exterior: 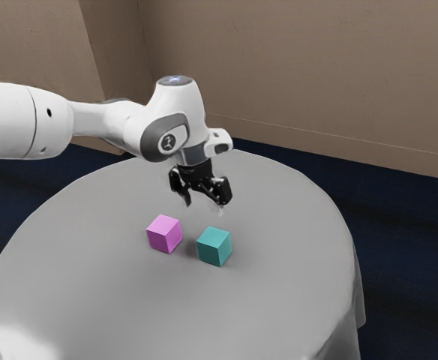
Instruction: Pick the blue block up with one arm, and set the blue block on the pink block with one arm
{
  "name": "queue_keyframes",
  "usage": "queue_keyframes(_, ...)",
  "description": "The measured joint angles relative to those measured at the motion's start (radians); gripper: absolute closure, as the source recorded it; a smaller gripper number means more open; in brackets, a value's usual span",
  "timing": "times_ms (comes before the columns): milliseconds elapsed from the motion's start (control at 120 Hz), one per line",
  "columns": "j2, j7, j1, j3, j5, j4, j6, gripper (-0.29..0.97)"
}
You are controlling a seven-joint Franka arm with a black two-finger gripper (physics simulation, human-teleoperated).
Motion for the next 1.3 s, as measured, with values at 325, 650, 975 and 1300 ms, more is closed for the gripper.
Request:
queue_keyframes(325, 0.068, -0.087, 0.003, -0.009, 0.044, -0.073, 0.174, 0.00)
queue_keyframes(650, 0.074, -0.131, 0.003, -0.011, 0.069, -0.099, 0.213, 0.00)
queue_keyframes(975, 0.125, -0.141, 0.006, -0.007, 0.098, -0.091, 0.227, 0.06)
queue_keyframes(1300, 0.135, -0.149, 0.006, -0.010, 0.157, -0.088, 0.232, 0.24)
